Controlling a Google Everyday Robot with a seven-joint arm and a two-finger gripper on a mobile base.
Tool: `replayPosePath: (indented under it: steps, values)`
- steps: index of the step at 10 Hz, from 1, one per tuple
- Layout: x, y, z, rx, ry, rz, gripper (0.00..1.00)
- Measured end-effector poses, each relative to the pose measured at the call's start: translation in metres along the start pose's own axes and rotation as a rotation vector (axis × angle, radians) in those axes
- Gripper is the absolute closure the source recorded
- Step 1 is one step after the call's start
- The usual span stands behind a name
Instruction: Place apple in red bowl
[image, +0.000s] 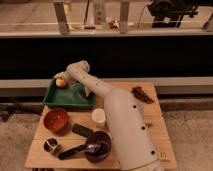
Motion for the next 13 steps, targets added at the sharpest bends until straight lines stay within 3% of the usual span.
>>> replayPosePath:
  steps: [2,5,7,10,13]
  values:
    - [-0.003,-0.008,0.007,-0.004,0.013,-0.034,0.20]
    - [-0.002,-0.006,0.021,-0.035,0.069,-0.075,0.20]
    - [0.000,0.001,0.030,-0.054,0.095,-0.076,0.20]
    - [0.003,0.005,0.036,-0.054,0.111,-0.076,0.21]
    - [0.000,0.002,0.040,-0.049,0.113,-0.086,0.44]
